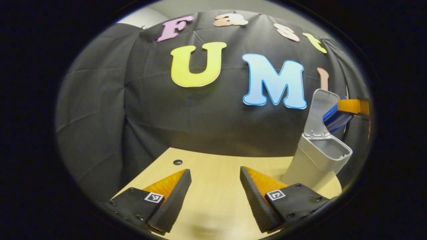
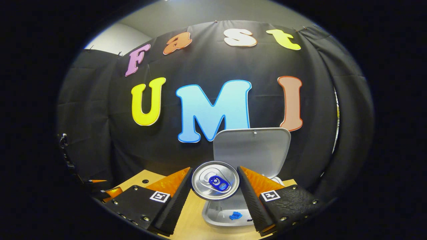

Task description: Press the lid of the desktop garbage bin to open it, pick up the crumpled paper on the desktop and throw it into the bin, then pick up the pop can on the desktop and drop it into the bin, and finally close the garbage bin lid.

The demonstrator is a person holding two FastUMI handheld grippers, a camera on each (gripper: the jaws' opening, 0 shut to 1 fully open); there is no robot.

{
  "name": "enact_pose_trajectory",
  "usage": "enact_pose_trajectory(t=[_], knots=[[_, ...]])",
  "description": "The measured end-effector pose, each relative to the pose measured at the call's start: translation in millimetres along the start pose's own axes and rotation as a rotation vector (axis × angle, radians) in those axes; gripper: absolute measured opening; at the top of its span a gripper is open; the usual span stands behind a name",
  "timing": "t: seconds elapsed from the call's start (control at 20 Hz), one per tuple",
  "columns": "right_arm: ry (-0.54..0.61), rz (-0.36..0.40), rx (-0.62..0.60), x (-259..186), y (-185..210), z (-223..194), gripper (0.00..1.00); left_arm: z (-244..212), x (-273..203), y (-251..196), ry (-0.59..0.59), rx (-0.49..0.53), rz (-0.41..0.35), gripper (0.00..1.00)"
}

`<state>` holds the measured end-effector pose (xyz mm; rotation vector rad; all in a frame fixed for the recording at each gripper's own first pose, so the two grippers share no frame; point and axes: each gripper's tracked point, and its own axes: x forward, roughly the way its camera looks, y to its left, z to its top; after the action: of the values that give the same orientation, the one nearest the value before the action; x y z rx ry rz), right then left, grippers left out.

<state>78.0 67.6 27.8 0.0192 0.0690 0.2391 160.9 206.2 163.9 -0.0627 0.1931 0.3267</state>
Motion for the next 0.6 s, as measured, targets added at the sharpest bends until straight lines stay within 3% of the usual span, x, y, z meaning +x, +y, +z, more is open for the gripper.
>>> enact_pose_trajectory(t=[0.6], knots=[[0.108,-0.154,0.035,9.1,-71.7,-51.8,0.84,-4.6,4.0,-14.0,0.017,0.037,-0.019,0.99]])
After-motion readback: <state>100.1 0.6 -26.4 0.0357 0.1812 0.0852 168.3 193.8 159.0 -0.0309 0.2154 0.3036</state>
